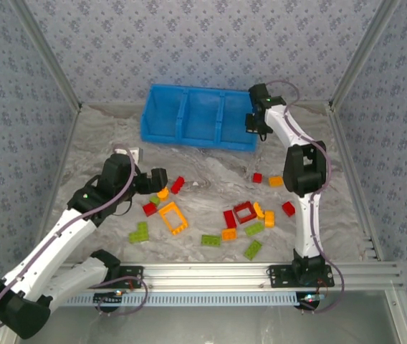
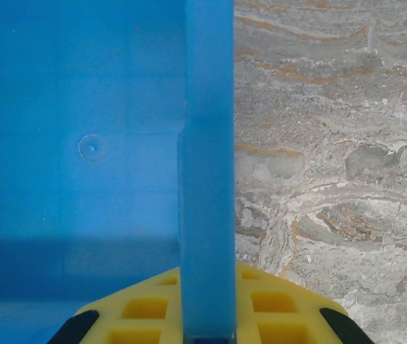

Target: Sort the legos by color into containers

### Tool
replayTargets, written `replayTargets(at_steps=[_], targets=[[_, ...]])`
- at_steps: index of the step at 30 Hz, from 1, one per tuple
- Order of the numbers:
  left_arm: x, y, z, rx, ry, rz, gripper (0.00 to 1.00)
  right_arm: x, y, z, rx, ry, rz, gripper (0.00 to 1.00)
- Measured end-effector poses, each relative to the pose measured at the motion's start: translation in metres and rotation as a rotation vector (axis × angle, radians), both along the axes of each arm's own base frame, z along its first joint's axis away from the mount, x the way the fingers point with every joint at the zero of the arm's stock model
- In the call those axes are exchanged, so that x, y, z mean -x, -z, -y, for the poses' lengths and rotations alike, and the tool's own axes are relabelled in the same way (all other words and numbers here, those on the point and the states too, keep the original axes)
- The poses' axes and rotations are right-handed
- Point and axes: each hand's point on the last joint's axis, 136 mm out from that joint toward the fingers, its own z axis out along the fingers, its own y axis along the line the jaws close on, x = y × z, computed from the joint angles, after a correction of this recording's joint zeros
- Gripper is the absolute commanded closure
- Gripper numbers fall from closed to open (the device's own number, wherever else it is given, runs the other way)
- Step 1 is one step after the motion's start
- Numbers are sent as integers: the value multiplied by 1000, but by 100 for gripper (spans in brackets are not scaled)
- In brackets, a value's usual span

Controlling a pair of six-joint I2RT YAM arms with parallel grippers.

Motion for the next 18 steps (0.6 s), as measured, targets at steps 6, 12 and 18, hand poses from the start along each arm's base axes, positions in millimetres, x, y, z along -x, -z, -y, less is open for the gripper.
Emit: replayTargets(at_steps=[6, 12, 18], targets=[[2, -1, -6, -13, -18, 4, 1, 32, 1, -9, 14, 6, -4, 93], [4, 1, -7, -15, -21, -6, 2, 73, 1, -7, 16, -2, -21, 95], [5, -1, -7, -1, -29, -5, 2, 91, 1, -2, 15, -3, -19, 95]])
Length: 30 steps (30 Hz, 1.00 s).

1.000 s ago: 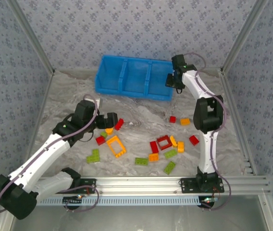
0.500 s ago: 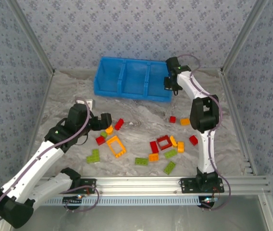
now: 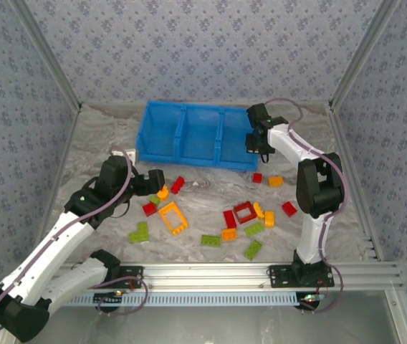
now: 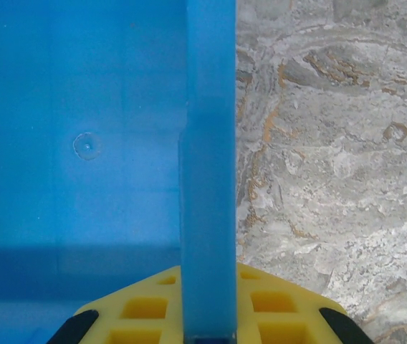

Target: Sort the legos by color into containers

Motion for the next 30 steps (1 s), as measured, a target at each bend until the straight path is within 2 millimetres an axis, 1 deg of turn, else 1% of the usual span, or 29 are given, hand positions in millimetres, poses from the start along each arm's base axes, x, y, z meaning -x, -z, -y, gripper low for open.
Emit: replayTargets(at_steps=[6, 12, 13, 14, 18, 20, 21, 23, 25, 28, 29, 30], targets=[[1, 2, 1, 12, -3, -5, 3, 1, 1, 4, -3, -9, 13, 95], [1, 4, 3, 18, -1, -13, 3, -2, 1, 15, -14, -35, 8, 94], [1, 4, 4, 21, -1, -14, 3, -2, 1, 17, -13, -37, 8, 91], [0, 5, 6, 20, 3, -16, 3, -2, 1, 18, -13, -39, 7, 85], [-1, 7, 11, 23, 16, -22, 3, -1, 2, 21, 2, -41, 4, 52], [0, 8, 15, 29, 32, -27, 3, 2, 1, 25, 20, -36, 3, 45], [0, 8, 18, 33, 41, -29, 3, 6, 0, 27, 27, -32, 3, 43], [2, 8, 27, 39, 70, -26, 1, 16, -9, 32, 36, -18, 16, 40], [7, 5, 41, 46, 118, -12, 1, 29, -28, 37, 29, 1, 52, 40], [18, 4, 65, 45, 188, 13, 1, 53, -53, 37, -6, 22, 115, 41], [21, 4, 72, 44, 208, 22, 1, 61, -57, 34, -17, 24, 126, 41], [25, 5, 79, 40, 227, 31, 1, 70, -57, 30, -31, 26, 132, 41]])
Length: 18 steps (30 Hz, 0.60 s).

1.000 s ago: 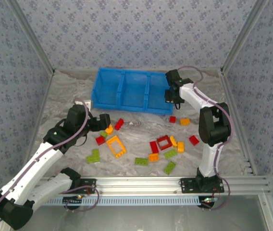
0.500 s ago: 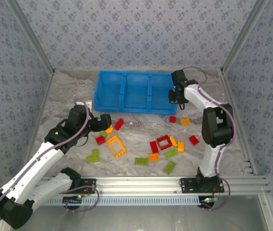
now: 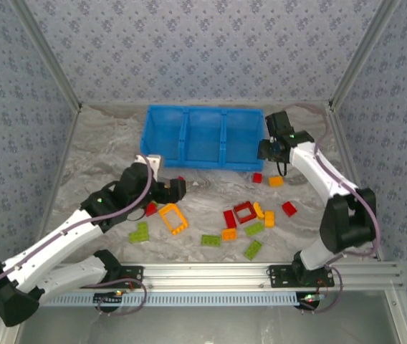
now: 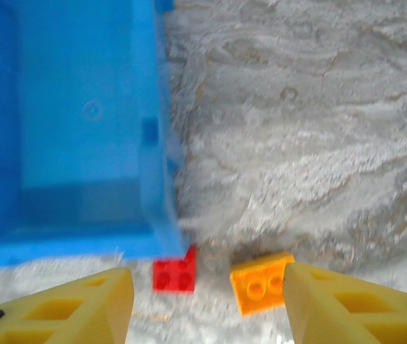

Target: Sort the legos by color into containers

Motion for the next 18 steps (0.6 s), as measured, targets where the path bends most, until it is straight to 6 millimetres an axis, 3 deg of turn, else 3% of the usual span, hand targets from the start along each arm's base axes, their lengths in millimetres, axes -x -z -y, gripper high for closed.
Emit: replayTargets(at_steps=[2, 6, 8, 13, 18], targets=[[6, 4, 12, -10, 27, 16, 1, 18, 12, -9, -16, -9, -23, 41], [17, 15, 33, -33, 59, 50, 1, 57, 68, -22, -16, -15, -158, 39], [22, 18, 41, -38, 71, 65, 1, 66, 87, -21, -17, -1, -204, 37], [28, 17, 59, -34, 86, 105, 1, 55, 109, -27, -43, 18, -215, 38], [26, 20, 65, -34, 78, 111, 1, 46, 132, -31, -41, 24, -234, 43]])
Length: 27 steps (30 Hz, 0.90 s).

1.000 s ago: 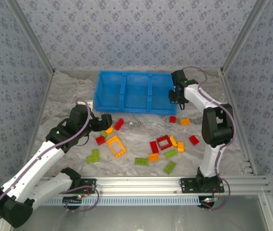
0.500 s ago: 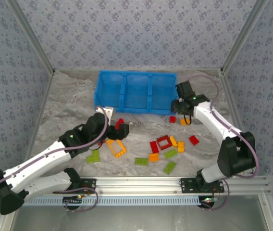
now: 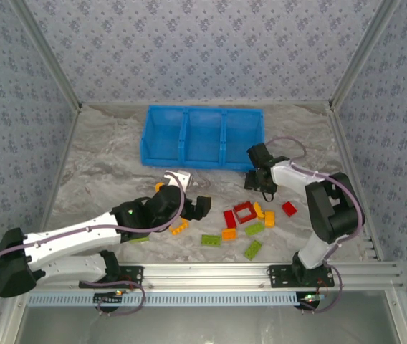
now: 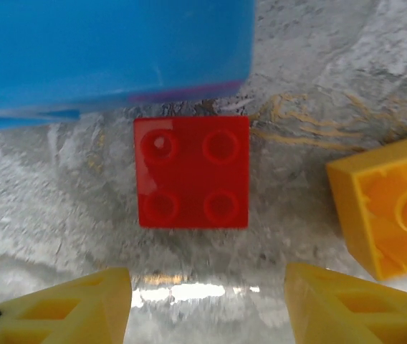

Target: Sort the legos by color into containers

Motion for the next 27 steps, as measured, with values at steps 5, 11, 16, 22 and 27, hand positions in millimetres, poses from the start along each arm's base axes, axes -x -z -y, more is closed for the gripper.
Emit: replayTargets(at_steps=[5, 11, 16, 22, 27], targets=[[-1, -2, 1, 7, -4, 7, 1, -8, 2, 1, 7, 12, 9, 45], [-1, -2, 0, 6, -6, 8, 1, -14, 3, 3, 14, 21, 13, 50], [-1, -2, 0, 6, -6, 8, 1, -21, 3, 6, 28, 27, 24, 66], [-1, -2, 0, 6, -6, 8, 1, -33, -1, 2, 11, 28, 77, 75], [-1, -2, 0, 6, -6, 8, 1, -31, -1, 1, 16, 21, 102, 75]])
